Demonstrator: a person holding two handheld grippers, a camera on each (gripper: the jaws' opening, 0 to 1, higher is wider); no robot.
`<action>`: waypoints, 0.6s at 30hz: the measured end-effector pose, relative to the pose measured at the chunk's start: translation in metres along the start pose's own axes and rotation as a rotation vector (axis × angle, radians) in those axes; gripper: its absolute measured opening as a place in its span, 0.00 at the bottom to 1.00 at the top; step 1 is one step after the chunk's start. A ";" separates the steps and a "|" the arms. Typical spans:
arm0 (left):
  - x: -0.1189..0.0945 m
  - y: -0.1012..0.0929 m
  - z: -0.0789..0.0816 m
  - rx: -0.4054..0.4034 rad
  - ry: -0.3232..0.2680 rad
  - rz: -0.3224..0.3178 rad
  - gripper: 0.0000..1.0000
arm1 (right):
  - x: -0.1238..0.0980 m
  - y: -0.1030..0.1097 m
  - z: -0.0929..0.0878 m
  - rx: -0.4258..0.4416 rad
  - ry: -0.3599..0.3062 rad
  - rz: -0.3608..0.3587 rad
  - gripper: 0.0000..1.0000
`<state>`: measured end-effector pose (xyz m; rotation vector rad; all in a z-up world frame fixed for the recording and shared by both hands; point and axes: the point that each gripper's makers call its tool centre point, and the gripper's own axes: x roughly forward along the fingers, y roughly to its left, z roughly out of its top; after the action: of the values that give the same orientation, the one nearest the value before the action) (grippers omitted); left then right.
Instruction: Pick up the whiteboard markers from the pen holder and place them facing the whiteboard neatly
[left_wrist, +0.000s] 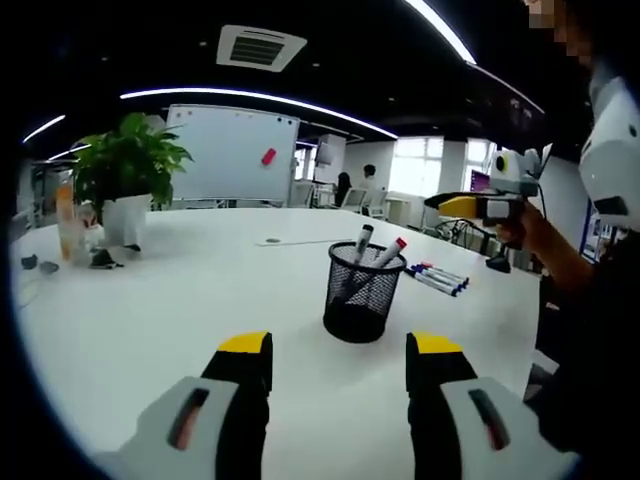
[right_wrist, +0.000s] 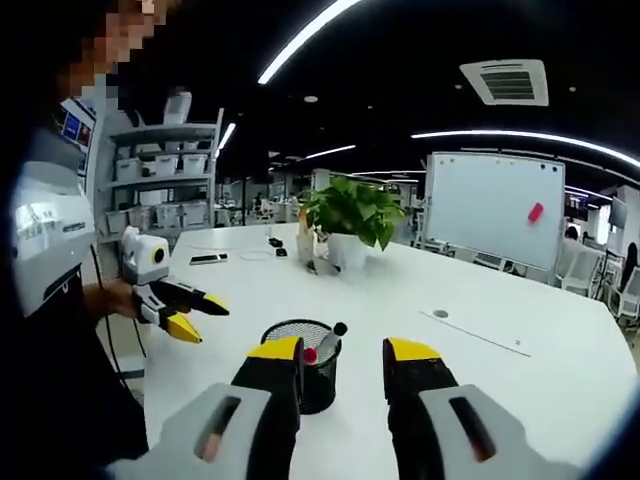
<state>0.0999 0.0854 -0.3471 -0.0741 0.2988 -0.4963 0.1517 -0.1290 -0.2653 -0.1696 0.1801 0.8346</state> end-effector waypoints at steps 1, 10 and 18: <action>0.000 0.000 0.000 -0.001 -0.001 0.000 0.55 | 0.001 0.000 -0.001 0.000 0.002 0.002 0.34; 0.001 0.000 -0.001 -0.005 0.003 0.004 0.55 | 0.009 0.004 -0.011 0.031 0.016 0.029 0.35; 0.000 0.002 0.000 -0.001 0.006 0.011 0.54 | 0.015 0.008 -0.013 0.057 0.006 0.045 0.35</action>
<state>0.1004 0.0874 -0.3478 -0.0720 0.3051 -0.4860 0.1542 -0.1155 -0.2822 -0.1151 0.2135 0.8727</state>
